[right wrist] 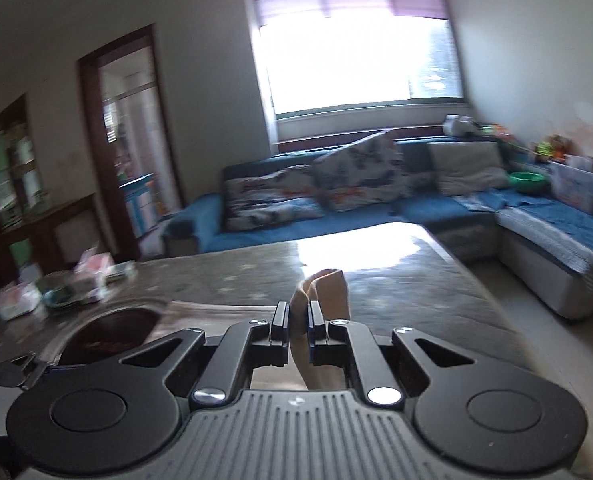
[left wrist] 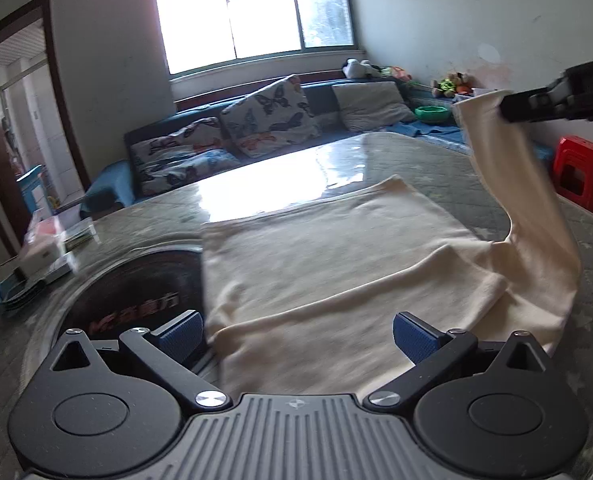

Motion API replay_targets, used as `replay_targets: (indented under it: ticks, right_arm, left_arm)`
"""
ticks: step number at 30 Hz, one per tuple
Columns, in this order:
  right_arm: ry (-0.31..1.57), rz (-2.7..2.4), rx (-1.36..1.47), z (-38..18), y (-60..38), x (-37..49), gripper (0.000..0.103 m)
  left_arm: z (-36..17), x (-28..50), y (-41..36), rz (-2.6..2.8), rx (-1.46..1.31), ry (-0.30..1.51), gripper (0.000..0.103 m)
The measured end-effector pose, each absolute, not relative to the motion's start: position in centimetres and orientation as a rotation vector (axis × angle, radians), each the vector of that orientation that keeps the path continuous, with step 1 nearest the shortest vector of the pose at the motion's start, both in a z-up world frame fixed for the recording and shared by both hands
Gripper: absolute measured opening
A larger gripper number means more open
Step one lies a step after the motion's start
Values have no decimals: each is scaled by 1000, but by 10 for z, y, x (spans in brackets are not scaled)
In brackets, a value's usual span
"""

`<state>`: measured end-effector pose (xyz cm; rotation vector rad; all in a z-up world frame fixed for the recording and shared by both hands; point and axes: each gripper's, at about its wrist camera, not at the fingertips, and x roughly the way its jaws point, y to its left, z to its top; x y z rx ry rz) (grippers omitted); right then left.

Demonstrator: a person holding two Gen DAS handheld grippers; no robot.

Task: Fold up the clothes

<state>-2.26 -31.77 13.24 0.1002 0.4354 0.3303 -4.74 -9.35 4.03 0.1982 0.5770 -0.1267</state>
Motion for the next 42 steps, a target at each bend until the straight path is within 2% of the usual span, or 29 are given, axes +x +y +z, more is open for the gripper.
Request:
replay_targets:
  ticks: [10, 14, 20, 25, 31, 35, 36, 37, 38, 40, 42]
  right_arm:
    - [603, 615, -10, 80, -189, -19, 9]
    - [637, 648, -11, 70, -190, -30, 18]
    - [647, 531, -21, 71, -244, -41, 18]
    - [697, 425, 14, 59, -293, -43, 18]
    - [730, 376, 51, 49, -328, -44, 18]
    - [691, 366, 70, 59, -335, -40, 18]
    - [681, 364, 75, 62, -336, -39, 19]
    - [676, 362, 74, 63, -337, -39, 20]
    - [674, 360, 70, 63, -337, -39, 22]
    - [673, 353, 45, 61, -335, -41, 29]
    - [671, 350, 13, 58, -331, -45, 38]
  left_arm:
    - [32, -63, -42, -16, 140, 609, 103]
    - [33, -64, -39, -13, 140, 603, 103]
    - [40, -64, -54, -61, 152, 556, 99]
    - [37, -52, -76, -149, 173, 556, 71]
    - [22, -38, -94, -191, 201, 616, 55]
    - [14, -34, -100, -211, 212, 648, 54]
    - [14, -35, -101, -215, 216, 645, 50]
    - [14, -36, -103, -220, 219, 641, 38]
    - [14, -37, -103, -227, 212, 645, 33]
    - [18, -39, -104, -229, 214, 633, 13]
    - [22, -41, -106, -231, 216, 622, 4]
